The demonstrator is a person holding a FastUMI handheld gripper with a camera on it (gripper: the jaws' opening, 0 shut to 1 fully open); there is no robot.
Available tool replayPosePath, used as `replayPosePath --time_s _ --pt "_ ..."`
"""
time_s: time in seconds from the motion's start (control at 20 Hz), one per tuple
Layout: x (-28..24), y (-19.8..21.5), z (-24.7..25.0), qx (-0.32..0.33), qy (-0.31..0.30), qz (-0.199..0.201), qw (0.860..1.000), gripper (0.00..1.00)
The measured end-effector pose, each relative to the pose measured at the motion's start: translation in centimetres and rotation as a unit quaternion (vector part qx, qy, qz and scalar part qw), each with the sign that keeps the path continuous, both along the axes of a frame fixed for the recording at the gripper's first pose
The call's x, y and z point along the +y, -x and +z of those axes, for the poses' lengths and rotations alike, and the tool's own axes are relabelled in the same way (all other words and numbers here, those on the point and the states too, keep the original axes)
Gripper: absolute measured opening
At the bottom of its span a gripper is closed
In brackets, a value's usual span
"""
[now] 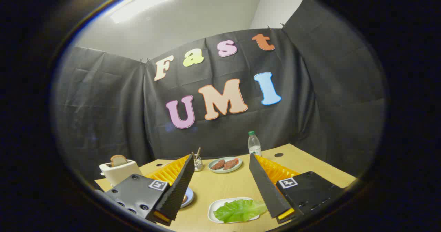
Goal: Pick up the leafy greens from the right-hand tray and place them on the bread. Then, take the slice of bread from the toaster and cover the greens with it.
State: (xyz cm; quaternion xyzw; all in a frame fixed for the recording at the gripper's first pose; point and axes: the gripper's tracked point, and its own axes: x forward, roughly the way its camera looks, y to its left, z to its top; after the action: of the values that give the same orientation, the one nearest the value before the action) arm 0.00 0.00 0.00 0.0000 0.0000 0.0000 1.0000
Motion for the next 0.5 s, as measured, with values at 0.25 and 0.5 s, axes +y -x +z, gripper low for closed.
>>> replayPosePath --time_s 0.25,0.5 --pt "-0.5 0.0 -0.3 0.005 0.001 -0.002 1.000 1.00" --pt "-1.4 0.1 -0.2 0.002 0.007 -0.015 1.000 1.00"
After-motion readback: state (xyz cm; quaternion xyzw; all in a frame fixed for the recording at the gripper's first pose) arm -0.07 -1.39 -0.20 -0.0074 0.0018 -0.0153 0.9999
